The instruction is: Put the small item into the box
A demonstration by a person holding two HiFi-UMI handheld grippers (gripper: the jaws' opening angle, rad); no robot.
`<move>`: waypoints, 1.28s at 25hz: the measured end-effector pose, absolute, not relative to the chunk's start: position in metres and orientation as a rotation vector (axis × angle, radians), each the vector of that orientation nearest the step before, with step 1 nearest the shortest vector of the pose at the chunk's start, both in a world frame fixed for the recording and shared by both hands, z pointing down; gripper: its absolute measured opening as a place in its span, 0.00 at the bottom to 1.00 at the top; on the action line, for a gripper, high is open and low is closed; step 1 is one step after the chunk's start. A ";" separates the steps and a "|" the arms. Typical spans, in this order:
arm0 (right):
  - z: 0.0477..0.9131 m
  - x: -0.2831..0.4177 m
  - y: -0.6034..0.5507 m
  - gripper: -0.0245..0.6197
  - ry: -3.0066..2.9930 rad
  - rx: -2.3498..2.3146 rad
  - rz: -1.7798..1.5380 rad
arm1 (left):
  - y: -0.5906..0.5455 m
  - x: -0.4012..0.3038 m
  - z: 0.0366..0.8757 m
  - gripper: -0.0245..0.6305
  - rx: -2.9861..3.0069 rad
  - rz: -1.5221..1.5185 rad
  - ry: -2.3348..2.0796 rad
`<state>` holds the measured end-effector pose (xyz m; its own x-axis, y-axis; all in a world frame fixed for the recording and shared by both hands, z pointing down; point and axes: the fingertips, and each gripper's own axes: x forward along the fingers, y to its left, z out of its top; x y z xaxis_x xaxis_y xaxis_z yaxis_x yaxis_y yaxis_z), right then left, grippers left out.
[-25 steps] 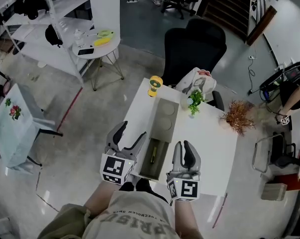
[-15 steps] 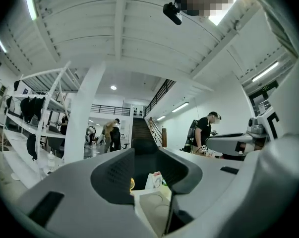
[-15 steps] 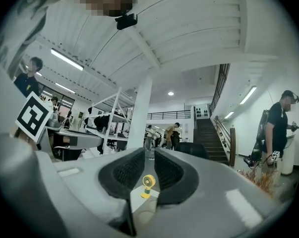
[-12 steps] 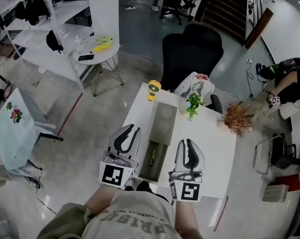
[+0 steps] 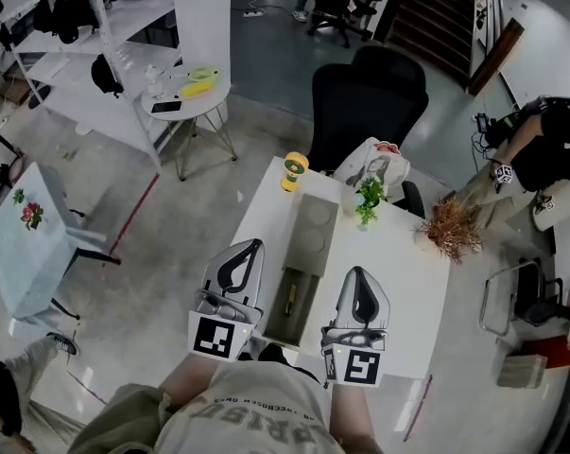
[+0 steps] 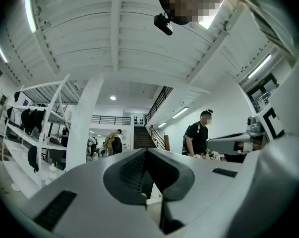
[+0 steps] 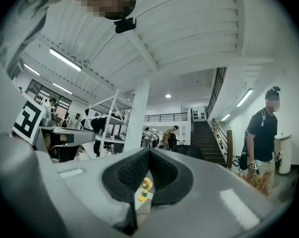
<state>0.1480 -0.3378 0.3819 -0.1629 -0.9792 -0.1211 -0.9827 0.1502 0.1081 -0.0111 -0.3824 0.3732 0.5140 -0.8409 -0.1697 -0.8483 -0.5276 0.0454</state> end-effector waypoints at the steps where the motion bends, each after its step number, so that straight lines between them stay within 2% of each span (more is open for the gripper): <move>1: 0.381 0.149 -0.338 0.04 2.360 -2.017 0.252 | -0.382 -0.011 0.373 0.05 -2.692 0.265 1.503; 32: 0.375 0.141 -0.344 0.04 2.360 -2.039 0.321 | -0.387 -0.013 0.369 0.05 -2.708 0.321 1.494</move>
